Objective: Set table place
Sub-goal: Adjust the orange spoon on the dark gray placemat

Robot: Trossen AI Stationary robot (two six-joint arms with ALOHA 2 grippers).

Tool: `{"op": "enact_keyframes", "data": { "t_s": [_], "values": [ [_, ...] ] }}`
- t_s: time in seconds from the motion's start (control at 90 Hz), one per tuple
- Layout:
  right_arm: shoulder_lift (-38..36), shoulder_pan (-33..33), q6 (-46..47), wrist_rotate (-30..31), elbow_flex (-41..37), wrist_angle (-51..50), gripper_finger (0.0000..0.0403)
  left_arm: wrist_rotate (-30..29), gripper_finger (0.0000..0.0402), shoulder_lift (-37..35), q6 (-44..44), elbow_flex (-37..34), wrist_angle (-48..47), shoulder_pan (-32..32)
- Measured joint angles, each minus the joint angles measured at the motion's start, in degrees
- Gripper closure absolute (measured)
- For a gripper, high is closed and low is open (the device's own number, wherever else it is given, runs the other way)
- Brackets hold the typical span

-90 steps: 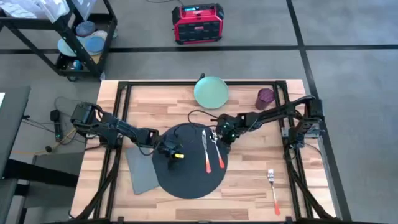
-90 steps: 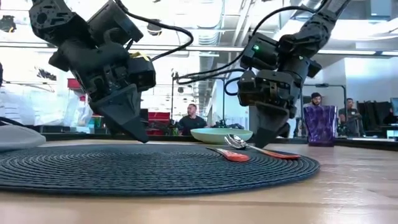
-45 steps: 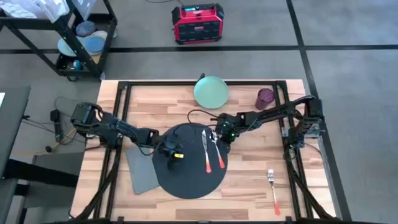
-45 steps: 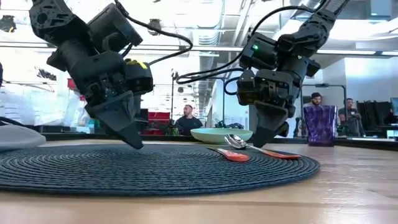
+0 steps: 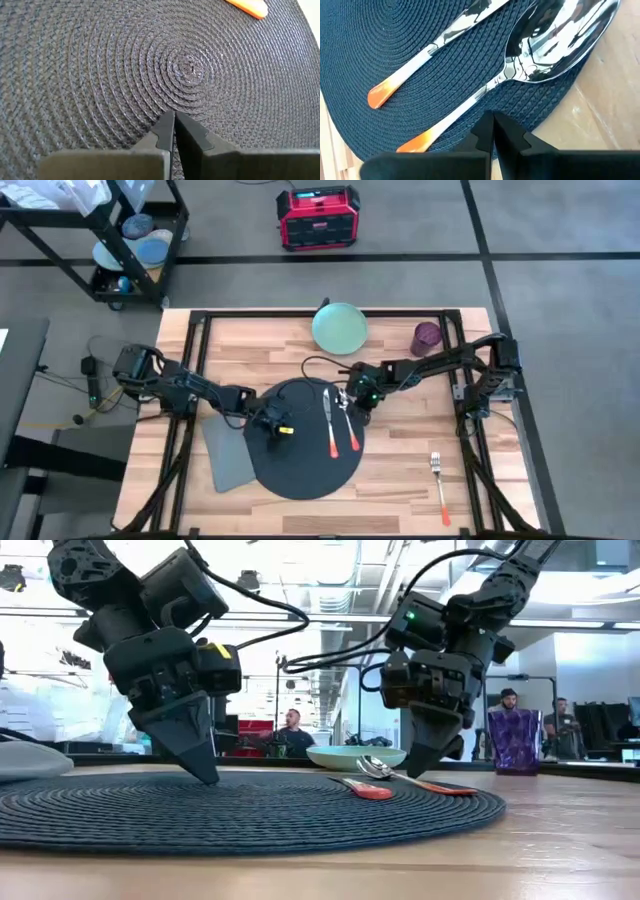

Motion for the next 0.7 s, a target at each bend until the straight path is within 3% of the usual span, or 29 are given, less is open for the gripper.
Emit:
{"op": "enact_keyframes", "data": {
  "t_s": [0.356,0.511,0.7],
  "values": [
    [1.1,-1.2,-1.9,-0.1,0.1,0.8,0.0403,0.0,0.0401,0.0,-0.5,-0.1,0.3,0.0],
    [3.7,-1.4,-1.8,-3.9,0.7,1.3,0.0403,0.2,0.0401,0.1,-0.6,-0.2,0.4,0.0],
    [4.7,-0.8,-1.5,-4.5,2.6,0.5,0.0403,0.4,0.0401,0.1,-0.5,0.0,0.4,0.0]
  ]
}}
